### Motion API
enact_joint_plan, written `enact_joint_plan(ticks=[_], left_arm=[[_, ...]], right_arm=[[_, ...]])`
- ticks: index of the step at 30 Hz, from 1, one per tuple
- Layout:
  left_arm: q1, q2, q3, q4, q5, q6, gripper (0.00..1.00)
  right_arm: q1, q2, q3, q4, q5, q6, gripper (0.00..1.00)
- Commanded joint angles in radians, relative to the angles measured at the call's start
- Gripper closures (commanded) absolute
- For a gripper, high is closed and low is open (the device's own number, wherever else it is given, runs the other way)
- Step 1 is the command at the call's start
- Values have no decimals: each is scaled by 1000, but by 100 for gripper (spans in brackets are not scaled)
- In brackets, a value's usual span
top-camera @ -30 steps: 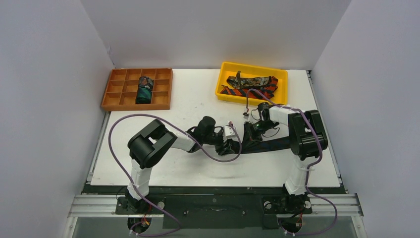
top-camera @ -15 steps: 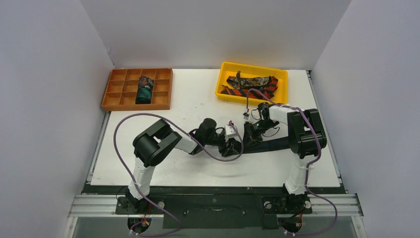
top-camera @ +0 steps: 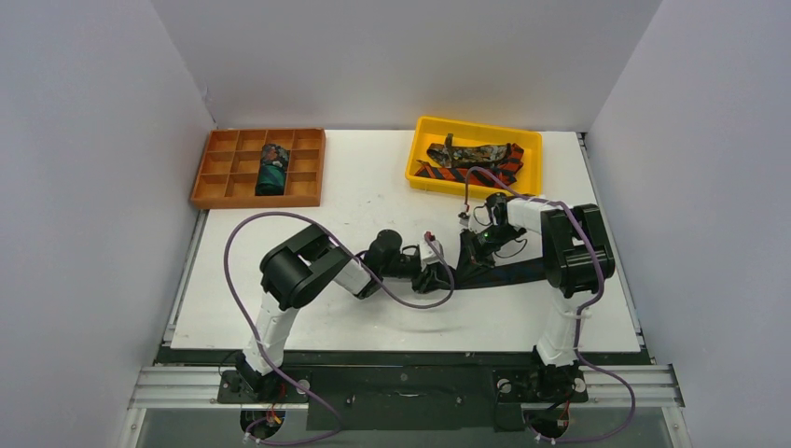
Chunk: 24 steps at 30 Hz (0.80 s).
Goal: Roll the ties
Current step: Roll the tie at the center of the board.
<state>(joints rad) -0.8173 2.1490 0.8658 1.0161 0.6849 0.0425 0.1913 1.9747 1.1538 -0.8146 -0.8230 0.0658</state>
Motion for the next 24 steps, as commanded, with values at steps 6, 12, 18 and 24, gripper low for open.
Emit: enact_joint_plan(ticks=[6,12,18,24], left_arm=[[-19,-37,198,-844,-146,370,87],[-4,-30,278,-1138,-225,488,88],[-23,-22,319,-1213,-243,513,88],[-31,-14,344,-1248,-246,527,88]], right_arm=[[2,-35,-28,66,137,-56,81],[-119,-220,-74,12,-7,-73,57],[-72,-249,-91,141,-95,71,53],[-43,-185,-94,223,-77,117,57]])
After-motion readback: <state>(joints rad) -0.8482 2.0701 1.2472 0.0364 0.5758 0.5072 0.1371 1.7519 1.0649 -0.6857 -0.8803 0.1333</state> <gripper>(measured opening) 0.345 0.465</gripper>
